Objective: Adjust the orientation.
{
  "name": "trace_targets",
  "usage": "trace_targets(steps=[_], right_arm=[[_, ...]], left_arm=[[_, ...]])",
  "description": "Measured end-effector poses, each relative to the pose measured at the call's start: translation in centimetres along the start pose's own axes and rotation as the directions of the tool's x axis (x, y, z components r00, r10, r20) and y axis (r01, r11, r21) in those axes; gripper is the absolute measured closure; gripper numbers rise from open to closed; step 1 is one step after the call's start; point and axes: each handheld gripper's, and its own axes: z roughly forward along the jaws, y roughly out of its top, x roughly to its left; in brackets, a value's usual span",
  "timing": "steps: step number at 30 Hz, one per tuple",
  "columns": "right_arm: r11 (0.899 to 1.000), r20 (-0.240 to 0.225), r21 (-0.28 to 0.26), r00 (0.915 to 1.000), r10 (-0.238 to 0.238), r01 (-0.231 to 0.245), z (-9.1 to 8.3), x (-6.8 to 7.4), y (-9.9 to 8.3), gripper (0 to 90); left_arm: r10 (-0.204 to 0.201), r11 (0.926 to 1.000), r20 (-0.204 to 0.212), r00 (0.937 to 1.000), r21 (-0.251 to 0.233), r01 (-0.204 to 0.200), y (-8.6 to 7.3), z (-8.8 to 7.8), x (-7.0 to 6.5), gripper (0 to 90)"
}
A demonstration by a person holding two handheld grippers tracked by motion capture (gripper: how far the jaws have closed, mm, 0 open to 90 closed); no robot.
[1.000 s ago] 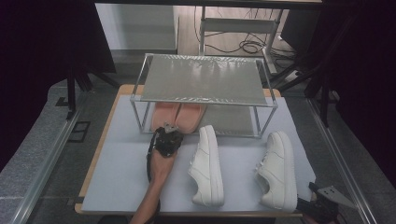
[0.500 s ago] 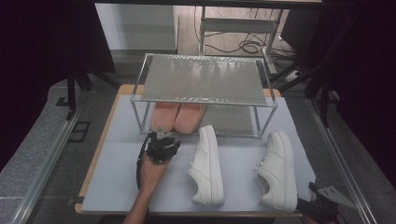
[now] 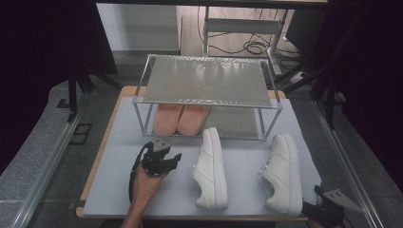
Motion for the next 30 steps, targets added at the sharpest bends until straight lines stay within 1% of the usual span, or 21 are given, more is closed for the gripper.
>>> trace_targets(steps=[2, 4, 6, 11, 13, 17, 20, 22, 25, 28, 29, 30], right_arm=[[1.000, 0.000, 0.002, 1.0000, 0.001, -0.001, 0.0, 0.0, 0.0, 13.1], [1.000, 0.001, 0.001, 1.0000, 0.002, -0.002, 0.0, 0.0, 0.0, 13.1], [1.000, 0.000, 0.004, 1.0000, 0.000, 0.000, 0.0, 0.0, 0.1, 13.2], [1.000, -0.005, 0.014, 1.0000, 0.000, 0.000, 0.0, 0.0, 0.2, 13.4], [1.000, -0.005, 0.019, 1.0000, 0.000, 0.000, 0.0, -0.1, 0.3, 13.6], [1.000, -0.017, 0.021, 0.9997, 0.019, -0.019, -0.1, -0.3, 0.4, 13.9], [0.999, -0.021, 0.025, 0.9994, 0.028, -0.027, -0.1, -0.3, 0.5, 13.9], [0.999, -0.020, 0.028, 0.9995, 0.026, -0.025, -0.1, -0.3, 0.5, 13.9], [0.999, -0.020, 0.040, 0.9996, 0.019, -0.018, -0.1, -0.2, 0.6, 13.9], [0.999, -0.025, 0.051, 0.9995, 0.020, -0.019, -0.2, -0.2, 0.8, 14.2], [0.998, -0.046, 0.060, 0.9985, 0.029, -0.026, -0.4, -0.3, 0.9, 14.8], [0.997, -0.050, 0.067, 0.9983, 0.030, -0.026, -0.4, -0.4, 1.0, 15.4]], left_arm=[[0.000, 1.0000, 0.008, 1.0000, 0.005, 0.000, -0.5, -0.3, 0.0, 43.0], [-0.008, 1.0000, 0.015, 0.9999, 0.004, 0.008, -1.1, -0.6, 0.0, 40.5], [-0.009, 1.0000, 0.017, 0.9998, 0.002, 0.009, -1.6, -0.9, 0.1, 36.5], [-0.013, 0.9999, 0.008, 0.9999, 0.009, 0.013, -3.1, -1.8, 0.3, 27.1], [-0.024, 0.9997, 0.005, 0.9997, 0.008, 0.024, -3.9, -2.3, 0.5, 24.1], [-0.040, 0.9992, -0.004, 0.9992, 0.007, 0.040, -5.2, -3.0, 0.8, 17.9], [-0.051, 0.9986, -0.013, 0.9986, 0.016, 0.051, -6.2, -3.3, 1.1, 14.8], [-0.054, 0.9982, -0.015, 0.9984, 0.025, 0.055, -7.0, -3.5, 1.3, 14.0], [-0.047, 0.9978, -0.021, 0.9987, 0.045, 0.048, -7.8, -3.7, 1.4, 13.4], [-0.034, 0.9973, -0.050, 0.9981, 0.063, 0.038, -8.4, -3.8, 1.5, 13.2], [-0.033, 0.9969, -0.060, 0.9977, 0.070, 0.037, -8.6, -3.8, 1.6, 12.7], [-0.034, 0.9968, -0.065, 0.9973, 0.070, 0.038, -8.7, -3.8, 1.7, 12.7]])
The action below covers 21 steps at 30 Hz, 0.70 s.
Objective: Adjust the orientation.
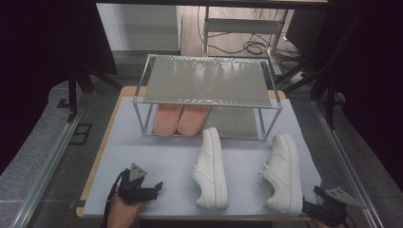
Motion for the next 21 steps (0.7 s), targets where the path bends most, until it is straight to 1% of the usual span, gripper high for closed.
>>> trace_targets(steps=[1, 3, 4, 7, 9, 11, 15, 21], right_arm=[[1.000, 0.000, 0.000, 1.0000, 0.000, 0.000, 0.0, 0.0, 0.0, 15.4], [1.000, -0.018, 0.013, 0.9998, 0.004, -0.003, -0.1, -0.1, 0.2, 16.3], [1.000, -0.024, 0.021, 0.9997, 0.004, -0.004, -0.2, -0.1, 0.2, 16.4], [1.000, -0.031, 0.029, 0.9995, -0.002, 0.003, -0.5, -0.2, 0.4, 16.6], [1.000, -0.034, 0.028, 0.9994, -0.005, 0.006, -0.7, -0.3, 0.6, 16.6], [1.000, -0.040, 0.026, 0.9991, -0.015, 0.016, -0.9, -0.4, 0.8, 16.6], [0.999, -0.038, 0.025, 0.9988, -0.031, 0.032, -1.4, -0.5, 1.5, 17.6], [0.997, -0.040, 0.043, 0.9974, -0.059, 0.061, -2.4, -1.0, 2.6, 16.4]], left_arm=[[-0.002, 1.0000, -0.005, 1.0000, 0.001, 0.002, -0.2, 0.0, 0.1, 12.7], [-0.011, 0.9999, -0.004, 0.9999, 0.003, 0.011, -0.4, -0.1, 0.4, 12.7], [-0.008, 1.0000, -0.004, 1.0000, 0.000, 0.008, -0.4, -0.1, 0.4, 12.6], [0.009, 0.9999, -0.018, 0.9998, 0.014, -0.009, -0.4, 0.1, 0.3, 11.4], [0.009, 0.9999, -0.022, 0.9997, 0.010, -0.009, -0.4, 0.1, 0.2, 11.0], [0.006, 1.0000, -0.026, 0.9996, -0.002, -0.006, -0.6, 0.1, 0.2, 11.1], [0.004, 0.9998, -0.032, 0.9995, -0.017, -0.005, -0.8, 0.0, 0.1, 12.0], [0.002, 0.9998, -0.033, 0.9994, -0.018, -0.003, -0.9, 0.0, 0.1, 12.2]])
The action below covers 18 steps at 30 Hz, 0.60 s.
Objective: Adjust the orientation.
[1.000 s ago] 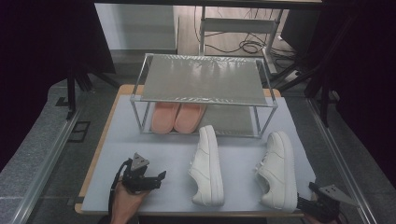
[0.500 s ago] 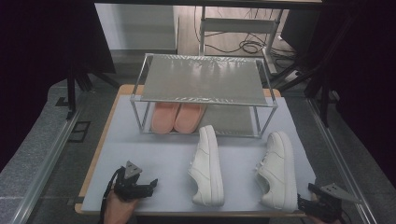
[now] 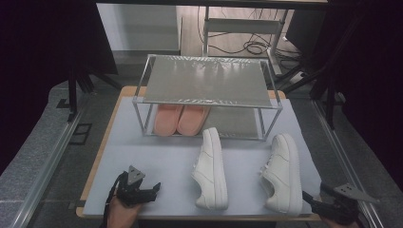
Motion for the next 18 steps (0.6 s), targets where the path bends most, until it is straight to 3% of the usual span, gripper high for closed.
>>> trace_targets(steps=[7, 18], right_arm=[[1.000, -0.005, 0.003, 0.9998, -0.020, 0.020, -1.2, -0.3, 1.5, 14.1], [0.999, -0.060, 0.024, 0.9973, -0.042, 0.044, -1.7, 0.5, 4.0, 13.8]], left_arm=[[0.007, 0.9999, 0.003, 1.0000, 0.014, -0.007, 0.3, 0.1, 0.0, 11.8], [0.015, 0.9989, 0.008, 0.9998, 0.043, -0.016, 0.6, 0.0, 0.7, 11.4]])
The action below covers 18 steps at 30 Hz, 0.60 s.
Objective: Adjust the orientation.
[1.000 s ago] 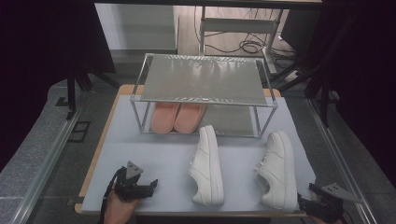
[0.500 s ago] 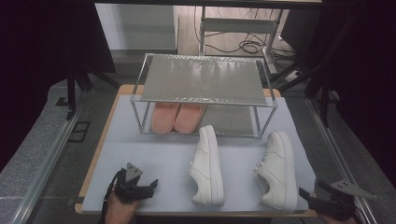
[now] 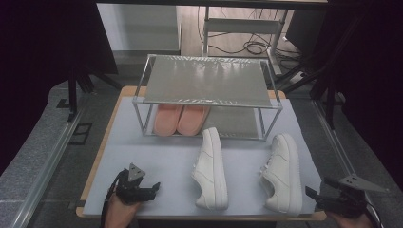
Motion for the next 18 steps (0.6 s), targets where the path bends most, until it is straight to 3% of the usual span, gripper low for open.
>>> trace_targets(steps=[4, 18], right_arm=[[1.000, -0.024, 0.007, 0.9995, -0.020, 0.020, 0.0, 0.4, 0.8, 13.6], [0.998, -0.098, -0.054, 0.9949, -0.022, 0.017, 0.2, 2.1, 3.2, 19.5]], left_arm=[[-0.028, 0.9996, -0.018, 0.9994, -0.004, 0.028, -0.2, -0.1, 0.8, 12.0], [-0.016, 0.9999, -0.014, 0.9998, 0.000, 0.016, -0.1, 0.0, 1.1, 10.5]])
